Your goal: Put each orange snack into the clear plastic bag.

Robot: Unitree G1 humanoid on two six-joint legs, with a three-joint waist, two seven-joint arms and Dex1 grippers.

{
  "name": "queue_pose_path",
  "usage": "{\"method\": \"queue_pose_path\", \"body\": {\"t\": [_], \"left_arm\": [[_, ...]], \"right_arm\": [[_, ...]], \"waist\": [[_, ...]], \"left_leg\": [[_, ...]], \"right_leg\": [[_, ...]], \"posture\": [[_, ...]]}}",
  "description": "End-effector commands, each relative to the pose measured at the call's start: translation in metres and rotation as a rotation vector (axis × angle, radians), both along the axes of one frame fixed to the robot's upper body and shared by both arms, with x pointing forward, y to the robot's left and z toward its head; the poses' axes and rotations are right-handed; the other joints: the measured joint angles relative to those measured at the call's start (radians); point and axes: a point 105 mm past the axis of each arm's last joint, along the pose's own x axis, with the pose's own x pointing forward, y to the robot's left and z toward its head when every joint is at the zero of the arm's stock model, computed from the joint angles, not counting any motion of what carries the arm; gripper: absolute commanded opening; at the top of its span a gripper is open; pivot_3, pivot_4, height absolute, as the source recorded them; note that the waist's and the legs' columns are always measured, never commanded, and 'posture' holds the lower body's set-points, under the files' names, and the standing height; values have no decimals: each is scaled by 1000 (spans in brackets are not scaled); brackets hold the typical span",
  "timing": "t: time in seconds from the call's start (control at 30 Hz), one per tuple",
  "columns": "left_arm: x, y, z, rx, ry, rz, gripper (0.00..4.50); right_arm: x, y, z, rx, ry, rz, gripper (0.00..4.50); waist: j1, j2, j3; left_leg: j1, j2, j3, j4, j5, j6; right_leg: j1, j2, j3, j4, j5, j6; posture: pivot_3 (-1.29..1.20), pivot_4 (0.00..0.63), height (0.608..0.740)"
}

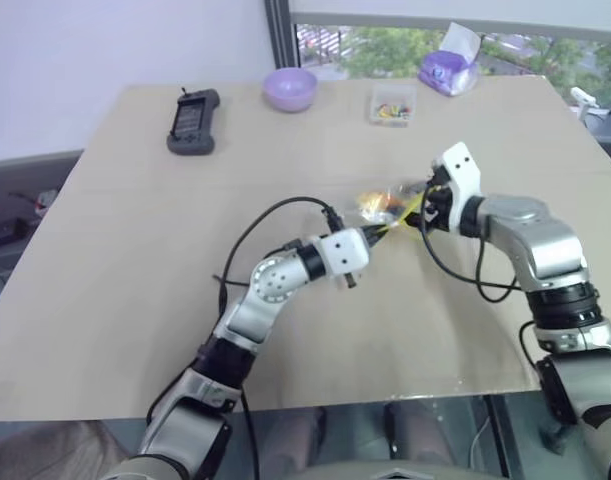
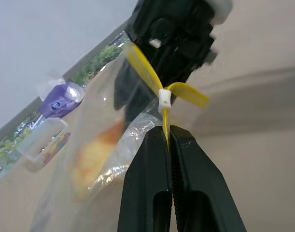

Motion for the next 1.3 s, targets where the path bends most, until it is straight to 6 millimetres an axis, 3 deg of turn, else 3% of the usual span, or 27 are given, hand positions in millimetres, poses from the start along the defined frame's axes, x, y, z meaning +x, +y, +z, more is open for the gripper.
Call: {"method": "queue_pose_path", "body": {"t": [0.03, 0.23, 0.47, 0.63, 0.73, 0.87, 1.13, 1.27, 1.3], "left_arm": [[6, 2, 19, -34, -65, 25, 0], [11, 6, 20, -40, -68, 53, 0], [11, 8, 19, -44, -62, 56, 0], [10, 9, 18, -40, -56, 53, 0], [10, 9, 18, -39, -54, 53, 0], [11, 10, 19, -38, -56, 57, 0], [10, 11, 19, -36, -53, 63, 0], [11, 12, 18, -35, -51, 69, 0], [10, 12, 18, -36, -51, 69, 0]], "right_arm": [[-11, -13, 24, 22, -53, 34, 3755], [-27, -42, 29, 10, -60, 69, 3755], [-46, -73, 11, -201, -19, 135, 3755], [-15, -95, 3, -444, -148, -3, 3755], [4, -92, -4, -563, -263, -17, 3755], [17, -77, 0, -566, -369, 6, 3755], [25, -70, 14, -583, -488, 46, 3755], [21, -69, 14, -588, -499, 78, 2709], [20, -69, 13, -590, -499, 81, 2192]], "waist": [[1, 0, 0], [2, 0, 0], [1, 0, 0], [-4, 0, 0], [-1, 0, 0], [-2, 0, 0], [1, 0, 0], [0, 0, 0], [-1, 0, 0]], "left_leg": [[0, 0, 0, 0, 0, 0], [0, 0, 0, 0, 0, 0], [0, 0, 1, -1, 0, 0], [1, 0, 2, -1, 0, 0], [1, 0, 2, -1, 0, 0], [0, 1, 2, -1, 0, 0], [0, 0, 1, -2, 0, 0], [0, 0, 2, -2, 0, 0], [0, 0, 2, -2, 0, 0]], "right_leg": [[0, 0, 0, 0, 0, 0], [0, 0, 0, -1, 0, 0], [0, 0, 0, -1, 0, 0], [1, 0, 1, -1, 0, 0], [1, 0, 1, -1, 0, 0], [0, 0, 1, -2, 0, 0], [0, 0, 0, -3, 0, 0], [0, 0, 0, -3, 0, 0], [0, 0, 0, -3, 0, 0]], "posture": [[0, 150, 740], [0, 150, 740], [0, 150, 740], [0, 150, 740], [0, 150, 740], [0, 150, 740], [0, 150, 740], [0, 150, 740], [0, 150, 740]]}}
